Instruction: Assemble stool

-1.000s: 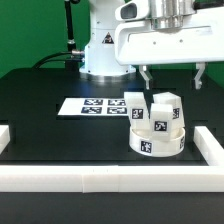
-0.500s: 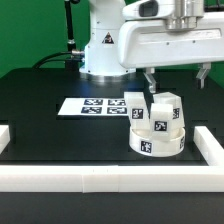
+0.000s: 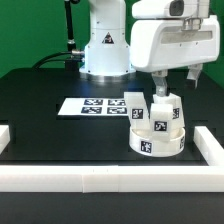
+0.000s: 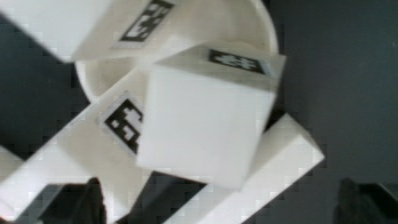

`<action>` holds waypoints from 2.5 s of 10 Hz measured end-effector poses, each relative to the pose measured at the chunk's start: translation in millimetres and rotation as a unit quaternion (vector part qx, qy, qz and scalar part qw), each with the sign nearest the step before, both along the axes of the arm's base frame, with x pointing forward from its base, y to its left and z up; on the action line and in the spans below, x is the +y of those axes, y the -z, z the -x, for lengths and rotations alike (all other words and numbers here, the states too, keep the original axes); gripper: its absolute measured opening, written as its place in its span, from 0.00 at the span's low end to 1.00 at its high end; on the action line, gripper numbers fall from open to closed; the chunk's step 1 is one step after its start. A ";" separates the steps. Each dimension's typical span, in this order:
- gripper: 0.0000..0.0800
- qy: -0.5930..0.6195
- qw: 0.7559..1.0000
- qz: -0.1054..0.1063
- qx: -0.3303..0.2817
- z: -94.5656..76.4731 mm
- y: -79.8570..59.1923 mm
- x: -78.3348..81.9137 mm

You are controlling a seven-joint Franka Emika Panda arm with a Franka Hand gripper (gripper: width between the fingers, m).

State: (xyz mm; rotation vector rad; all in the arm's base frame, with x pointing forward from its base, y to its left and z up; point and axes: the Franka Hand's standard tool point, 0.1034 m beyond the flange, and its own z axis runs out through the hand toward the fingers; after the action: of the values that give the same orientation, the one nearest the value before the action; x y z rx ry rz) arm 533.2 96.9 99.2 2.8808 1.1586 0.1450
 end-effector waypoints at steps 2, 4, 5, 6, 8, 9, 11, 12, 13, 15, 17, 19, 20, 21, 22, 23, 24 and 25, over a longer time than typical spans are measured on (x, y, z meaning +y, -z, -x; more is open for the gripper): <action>0.81 -0.114 0.993 0.024 0.002 1.2 1.6 -3.9; 0.81 -0.262 0.963 0.057 0.004 0.9 2.2 -2.8; 0.81 -0.325 0.943 0.070 0.007 0.7 3.1 0.0; 0.81 -0.364 0.928 0.080 0.011 1.7 3.2 2.1; 0.81 -0.442 0.892 0.096 0.013 0.3 2.5 -3.6; 0.81 -0.477 0.872 0.105 0.016 0.0 2.6 -6.4; 0.81 -0.552 0.824 0.122 0.027 1.6 5.3 -10.3; 0.81 -0.552 0.825 0.122 0.029 3.2 8.9 -10.2; 0.81 -0.548 0.827 0.121 0.032 4.5 12.7 -10.5; 0.81 -0.546 0.828 0.121 0.034 5.1 15.1 -11.1; 0.80 -0.545 0.829 0.121 0.035 4.9 15.1 -11.9; 0.41 -0.515 0.849 0.119 0.033 5.0 15.3 -12.2; 0.41 -0.513 0.849 0.120 0.033 5.0 15.3 -12.5; 0.41 -0.495 0.861 0.118 0.031 5.0 15.3 -12.3; 0.41 -0.432 0.894 0.113 0.026 4.9 15.2 -12.1; 0.41 -0.402 0.909 0.111 0.024 4.7 15.1 -12.7; 0.41 -0.313 0.944 0.103 0.018 4.6 15.3 -12.0; 0.41 -0.237 0.967 0.096 0.012 5.1 15.4 -9.2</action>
Offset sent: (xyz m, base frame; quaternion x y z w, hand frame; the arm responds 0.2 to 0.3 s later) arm 0.0018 0.0187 -0.0022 -0.0158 -0.0009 -0.3640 0.9313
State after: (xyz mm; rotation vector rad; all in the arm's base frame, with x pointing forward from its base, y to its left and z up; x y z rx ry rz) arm 528.1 87.7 83.8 2.3977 1.7391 0.0047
